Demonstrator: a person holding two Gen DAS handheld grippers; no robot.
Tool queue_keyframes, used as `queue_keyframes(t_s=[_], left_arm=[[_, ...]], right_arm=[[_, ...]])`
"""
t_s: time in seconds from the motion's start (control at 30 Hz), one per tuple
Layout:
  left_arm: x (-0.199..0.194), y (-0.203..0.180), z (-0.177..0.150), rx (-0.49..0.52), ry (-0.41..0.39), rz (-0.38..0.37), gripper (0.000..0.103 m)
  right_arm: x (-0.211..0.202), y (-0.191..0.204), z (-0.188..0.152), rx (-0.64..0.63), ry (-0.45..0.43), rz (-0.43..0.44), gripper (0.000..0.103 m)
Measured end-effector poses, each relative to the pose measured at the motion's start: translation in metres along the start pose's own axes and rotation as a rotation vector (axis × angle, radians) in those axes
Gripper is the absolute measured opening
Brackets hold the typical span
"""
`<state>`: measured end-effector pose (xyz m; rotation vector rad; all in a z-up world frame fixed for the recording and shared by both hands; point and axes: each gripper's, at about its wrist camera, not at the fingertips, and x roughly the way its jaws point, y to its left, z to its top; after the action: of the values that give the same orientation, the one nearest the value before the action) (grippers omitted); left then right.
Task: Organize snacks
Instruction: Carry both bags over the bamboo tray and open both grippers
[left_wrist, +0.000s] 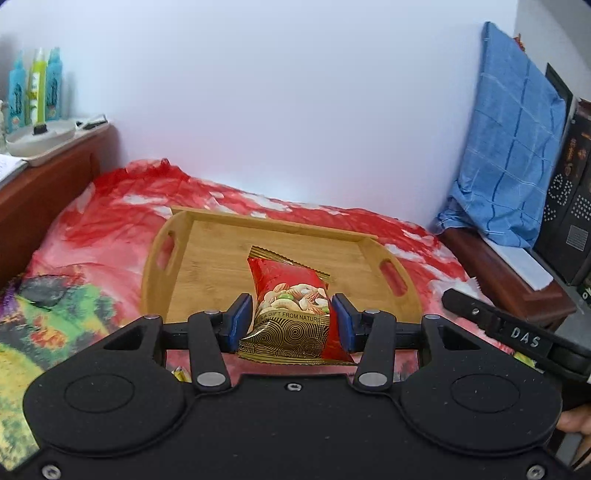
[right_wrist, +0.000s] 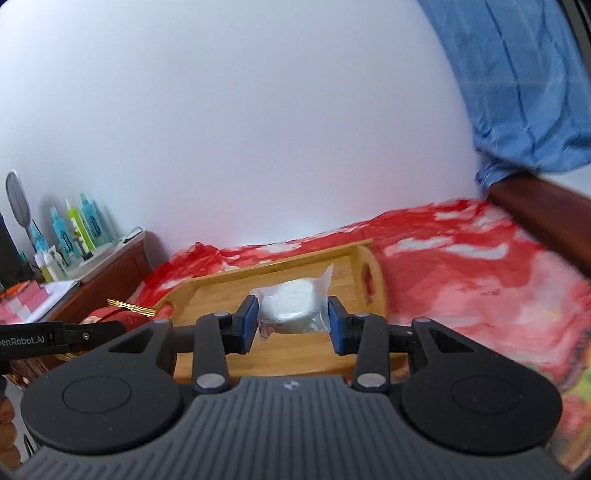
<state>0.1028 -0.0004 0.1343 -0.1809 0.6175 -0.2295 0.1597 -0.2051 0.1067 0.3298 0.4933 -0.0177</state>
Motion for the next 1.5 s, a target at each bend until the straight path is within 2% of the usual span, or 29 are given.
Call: queue_keyframes(t_s=[0.2, 0.4, 0.6, 0.93, 1.5], left_arm=[[0.052, -0.004, 0.008, 0.009, 0.037, 0.024, 0.045], [0.103, -0.004, 0.012, 0.008, 0.071, 0.057, 0.045], [0.139, -0.003, 0.005, 0.019, 0.112, 0.093, 0.045], [0.165, 0.001, -0.008, 0.050, 0.142, 0.128, 0.045], [0.174, 0.005, -0.013, 0.065, 0.146, 0.134, 0.046]], right_arm=[[0.049, -0.016, -0.001, 0.041, 0.066, -0.001, 0.043], [0.087, -0.017, 0.004, -0.056, 0.083, 0.014, 0.043], [0.113, -0.029, -0.002, -0.018, 0.141, 0.004, 0.043], [0.130, -0.029, -0.006, -0.045, 0.179, -0.016, 0.044], [0.139, -0.023, -0.015, -0.087, 0.209, -0.037, 0.045]])
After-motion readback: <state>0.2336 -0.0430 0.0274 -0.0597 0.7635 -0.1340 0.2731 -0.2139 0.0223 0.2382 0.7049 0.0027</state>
